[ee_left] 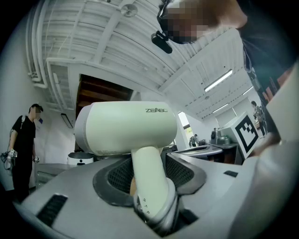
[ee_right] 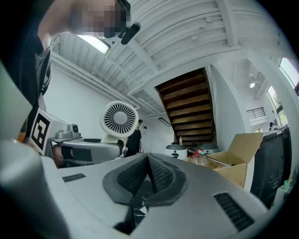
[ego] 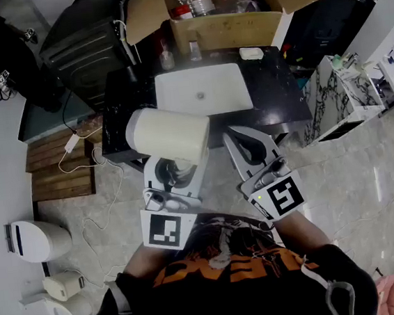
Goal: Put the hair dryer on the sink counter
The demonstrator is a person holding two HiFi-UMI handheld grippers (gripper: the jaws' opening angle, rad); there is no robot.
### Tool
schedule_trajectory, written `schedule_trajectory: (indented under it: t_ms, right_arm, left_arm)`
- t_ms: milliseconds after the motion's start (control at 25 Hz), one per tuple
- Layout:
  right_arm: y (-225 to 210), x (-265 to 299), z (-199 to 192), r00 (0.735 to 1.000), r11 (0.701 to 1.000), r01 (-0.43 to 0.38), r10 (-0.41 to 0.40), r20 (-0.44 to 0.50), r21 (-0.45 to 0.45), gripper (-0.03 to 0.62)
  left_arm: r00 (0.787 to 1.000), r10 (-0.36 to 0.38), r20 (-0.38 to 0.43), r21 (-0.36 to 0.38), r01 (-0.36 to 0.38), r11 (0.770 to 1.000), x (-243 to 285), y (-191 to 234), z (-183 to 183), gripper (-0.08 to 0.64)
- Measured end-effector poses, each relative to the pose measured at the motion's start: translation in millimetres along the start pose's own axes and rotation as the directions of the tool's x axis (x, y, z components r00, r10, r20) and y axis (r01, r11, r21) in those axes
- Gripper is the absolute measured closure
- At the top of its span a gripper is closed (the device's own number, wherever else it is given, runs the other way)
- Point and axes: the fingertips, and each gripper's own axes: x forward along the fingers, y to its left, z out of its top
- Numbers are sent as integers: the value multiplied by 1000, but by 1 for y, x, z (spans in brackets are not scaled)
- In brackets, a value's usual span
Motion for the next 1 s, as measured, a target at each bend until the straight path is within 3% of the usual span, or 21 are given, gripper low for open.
schedule_trajectory:
  t_ms: [480,1000]
  right_arm:
    - [4,6,-7,1000,1000,-3,3,-17,4,578]
    - [-2,64,-21,999,998,-29,31,-38,55,578]
  left_arm:
    - [1000,11,-13,-15,-11,1000,-2,8,-7,334]
    - [999,25,-22,-24,-25,999,18,62,-18,334]
